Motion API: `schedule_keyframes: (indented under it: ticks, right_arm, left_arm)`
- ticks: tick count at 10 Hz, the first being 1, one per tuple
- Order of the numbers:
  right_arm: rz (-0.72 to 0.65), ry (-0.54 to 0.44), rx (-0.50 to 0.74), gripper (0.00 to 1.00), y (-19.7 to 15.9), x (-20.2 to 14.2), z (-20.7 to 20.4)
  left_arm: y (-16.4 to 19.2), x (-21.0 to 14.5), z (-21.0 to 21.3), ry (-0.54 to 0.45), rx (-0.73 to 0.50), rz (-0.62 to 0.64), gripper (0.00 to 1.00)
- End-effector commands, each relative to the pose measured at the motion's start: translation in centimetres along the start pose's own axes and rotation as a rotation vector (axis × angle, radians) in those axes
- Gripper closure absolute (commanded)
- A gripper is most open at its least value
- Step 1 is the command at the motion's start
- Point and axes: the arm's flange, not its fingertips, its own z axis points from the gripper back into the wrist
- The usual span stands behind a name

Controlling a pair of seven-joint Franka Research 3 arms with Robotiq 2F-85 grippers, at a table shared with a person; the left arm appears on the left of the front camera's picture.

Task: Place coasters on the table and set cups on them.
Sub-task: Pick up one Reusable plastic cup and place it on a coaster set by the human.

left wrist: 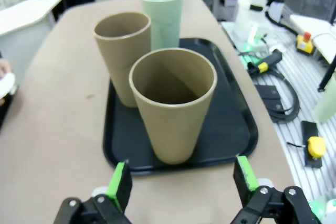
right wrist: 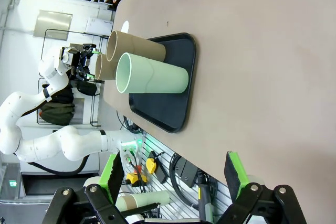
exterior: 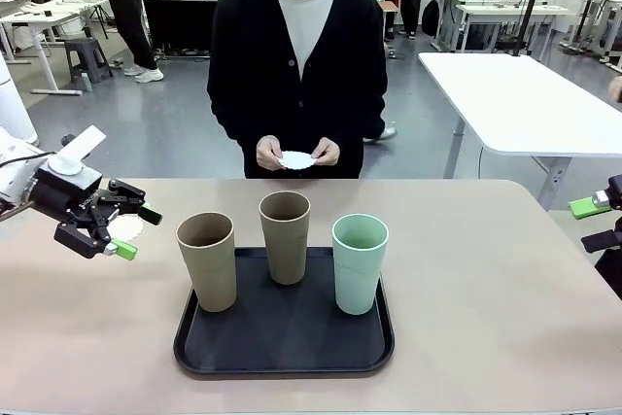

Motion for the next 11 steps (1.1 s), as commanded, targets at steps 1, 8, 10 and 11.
schedule_keyframes:
  ticks: [1, 8, 10, 11]
  right_arm:
    - [0.001, -0.004, 0.01, 0.0, 0.0, 0.0, 0.0]
    - [0.001, -0.004, 0.01, 0.0, 0.0, 0.0, 0.0]
    - [0.001, -0.004, 0.01, 0.0, 0.0, 0.0, 0.0]
    - [0.001, -0.004, 0.01, 0.0, 0.0, 0.0, 0.0]
  left_arm:
    - [0.6, -1.6, -1.2, -0.049, 0.037, 0.02, 0.0]
    - [0.3, -5.5, -3.3, -0.25, 0.049, -0.085, 0.0]
    - [0.8, -6.0, -4.0, -0.254, 0.048, -0.044, 0.0]
    - [1.1, -6.0, -4.5, -0.256, 0.055, -0.018, 0.0]
